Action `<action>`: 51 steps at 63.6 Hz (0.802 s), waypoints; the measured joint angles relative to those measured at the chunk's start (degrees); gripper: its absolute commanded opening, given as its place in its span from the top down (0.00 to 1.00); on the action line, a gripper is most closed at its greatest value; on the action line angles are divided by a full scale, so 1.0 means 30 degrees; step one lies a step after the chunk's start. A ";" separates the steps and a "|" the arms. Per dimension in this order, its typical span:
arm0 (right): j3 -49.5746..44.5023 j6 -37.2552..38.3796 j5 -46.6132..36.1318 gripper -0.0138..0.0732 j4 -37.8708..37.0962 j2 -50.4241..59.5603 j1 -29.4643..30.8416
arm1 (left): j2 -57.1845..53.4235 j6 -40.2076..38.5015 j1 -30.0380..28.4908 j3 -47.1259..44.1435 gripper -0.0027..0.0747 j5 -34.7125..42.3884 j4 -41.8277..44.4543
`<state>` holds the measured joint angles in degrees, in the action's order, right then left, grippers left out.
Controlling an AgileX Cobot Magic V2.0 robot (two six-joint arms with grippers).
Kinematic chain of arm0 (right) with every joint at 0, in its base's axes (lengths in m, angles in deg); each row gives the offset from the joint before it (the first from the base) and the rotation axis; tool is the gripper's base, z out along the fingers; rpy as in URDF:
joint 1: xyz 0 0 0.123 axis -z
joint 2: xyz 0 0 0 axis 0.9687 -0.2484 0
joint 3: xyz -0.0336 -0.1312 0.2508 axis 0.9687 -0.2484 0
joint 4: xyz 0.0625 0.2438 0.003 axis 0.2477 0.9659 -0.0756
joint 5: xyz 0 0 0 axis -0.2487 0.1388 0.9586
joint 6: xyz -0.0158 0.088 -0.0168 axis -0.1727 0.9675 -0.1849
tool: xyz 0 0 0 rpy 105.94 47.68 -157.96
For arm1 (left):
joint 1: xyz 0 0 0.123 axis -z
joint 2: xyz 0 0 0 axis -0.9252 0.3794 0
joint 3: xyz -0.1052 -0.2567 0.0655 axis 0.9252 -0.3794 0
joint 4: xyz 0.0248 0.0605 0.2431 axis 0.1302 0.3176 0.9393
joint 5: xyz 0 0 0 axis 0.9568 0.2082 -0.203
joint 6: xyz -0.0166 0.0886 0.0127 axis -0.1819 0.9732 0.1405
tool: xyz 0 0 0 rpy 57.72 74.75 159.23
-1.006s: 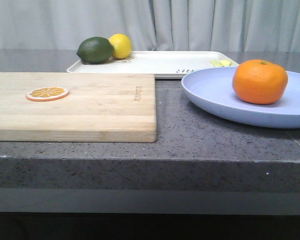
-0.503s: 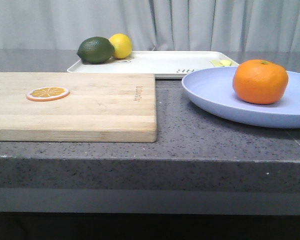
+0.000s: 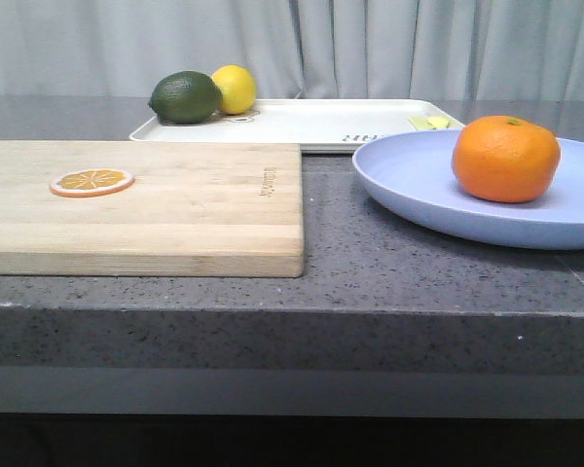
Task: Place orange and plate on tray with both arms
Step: 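Move the right gripper down to the rim of the blue plate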
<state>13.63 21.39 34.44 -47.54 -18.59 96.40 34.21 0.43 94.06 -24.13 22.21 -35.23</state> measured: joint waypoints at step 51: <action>-0.1345 -0.2767 -0.0821 0.41 0.7112 -0.4669 0.0220 | 0.0000 0.0000 0.0000 0.0000 0.16 0.0000 0.0000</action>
<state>9.60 13.09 31.97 -26.21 -32.60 97.06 34.21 0.43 94.06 -24.13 22.21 -35.23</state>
